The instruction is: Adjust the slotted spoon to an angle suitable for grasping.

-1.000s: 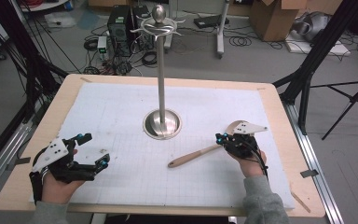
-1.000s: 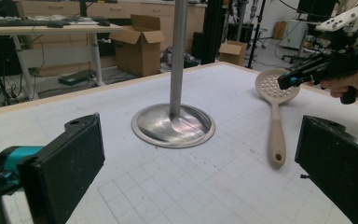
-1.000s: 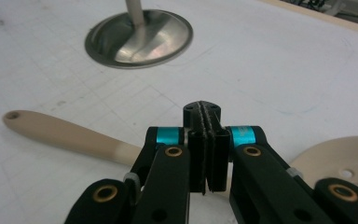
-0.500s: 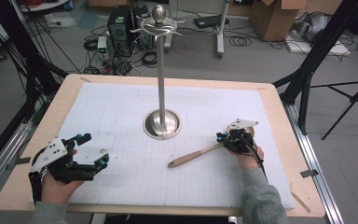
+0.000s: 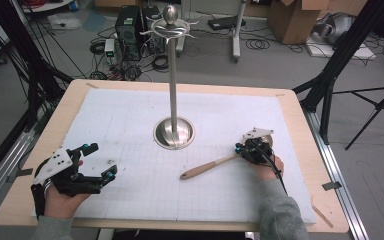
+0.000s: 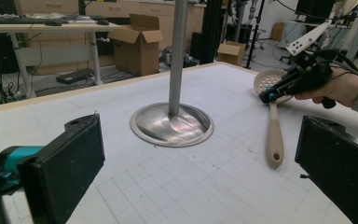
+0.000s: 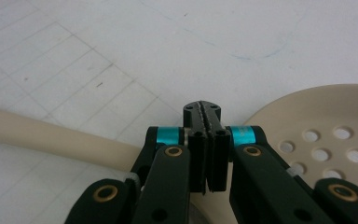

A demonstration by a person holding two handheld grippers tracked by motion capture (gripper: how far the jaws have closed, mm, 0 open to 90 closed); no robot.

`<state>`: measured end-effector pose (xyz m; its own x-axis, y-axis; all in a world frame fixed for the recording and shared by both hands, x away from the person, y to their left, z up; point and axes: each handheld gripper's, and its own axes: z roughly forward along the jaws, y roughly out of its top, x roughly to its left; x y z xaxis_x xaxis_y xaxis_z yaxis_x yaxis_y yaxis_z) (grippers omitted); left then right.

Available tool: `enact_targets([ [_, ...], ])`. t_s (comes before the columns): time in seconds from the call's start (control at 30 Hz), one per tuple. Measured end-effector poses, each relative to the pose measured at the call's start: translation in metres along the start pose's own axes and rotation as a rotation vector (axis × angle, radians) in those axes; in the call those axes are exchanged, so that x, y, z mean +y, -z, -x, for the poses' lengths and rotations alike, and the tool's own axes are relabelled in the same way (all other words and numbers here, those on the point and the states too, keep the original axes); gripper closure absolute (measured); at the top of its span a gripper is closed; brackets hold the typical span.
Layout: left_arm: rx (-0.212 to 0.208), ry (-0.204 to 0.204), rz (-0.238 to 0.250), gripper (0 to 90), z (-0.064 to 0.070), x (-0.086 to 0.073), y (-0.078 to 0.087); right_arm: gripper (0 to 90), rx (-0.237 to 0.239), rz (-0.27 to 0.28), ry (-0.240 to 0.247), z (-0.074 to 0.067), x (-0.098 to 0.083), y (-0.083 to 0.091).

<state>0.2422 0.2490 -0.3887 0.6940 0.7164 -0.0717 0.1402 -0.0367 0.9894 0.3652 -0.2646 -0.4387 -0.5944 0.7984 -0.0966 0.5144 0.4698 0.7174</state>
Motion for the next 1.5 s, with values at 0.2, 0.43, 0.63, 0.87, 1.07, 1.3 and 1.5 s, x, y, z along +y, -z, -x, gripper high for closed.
enact_targets([
  [0.2, -0.003, 0.003, 0.000, 1.7, 0.000, -0.001, 0.000, 89.5, -0.030, -0.012, 0.006, -0.005, -0.003, 0.004],
  [0.43, -0.002, 0.003, 0.006, 1.7, 0.001, 0.000, 0.000, 89.5, -0.023, -0.009, -0.020, -0.005, -0.010, 0.011],
  [0.63, -0.007, 0.000, -0.002, 1.7, 0.001, 0.000, -0.001, 89.5, -0.021, 0.004, -0.036, -0.005, -0.016, 0.015],
  [0.87, -0.012, -0.001, -0.002, 1.7, 0.003, -0.001, -0.003, 89.5, -0.011, 0.019, -0.067, -0.006, -0.026, 0.024],
  [1.07, -0.009, -0.005, -0.006, 1.7, 0.003, 0.000, -0.003, 89.5, -0.005, 0.012, -0.073, -0.007, -0.033, 0.032],
  [1.3, -0.009, 0.000, -0.006, 1.7, 0.002, -0.001, -0.004, 89.5, -0.014, 0.033, -0.099, -0.011, -0.047, 0.044],
  [1.5, -0.011, -0.003, -0.007, 1.7, 0.003, 0.000, -0.005, 89.5, -0.034, 0.020, -0.090, -0.017, -0.057, 0.057],
])
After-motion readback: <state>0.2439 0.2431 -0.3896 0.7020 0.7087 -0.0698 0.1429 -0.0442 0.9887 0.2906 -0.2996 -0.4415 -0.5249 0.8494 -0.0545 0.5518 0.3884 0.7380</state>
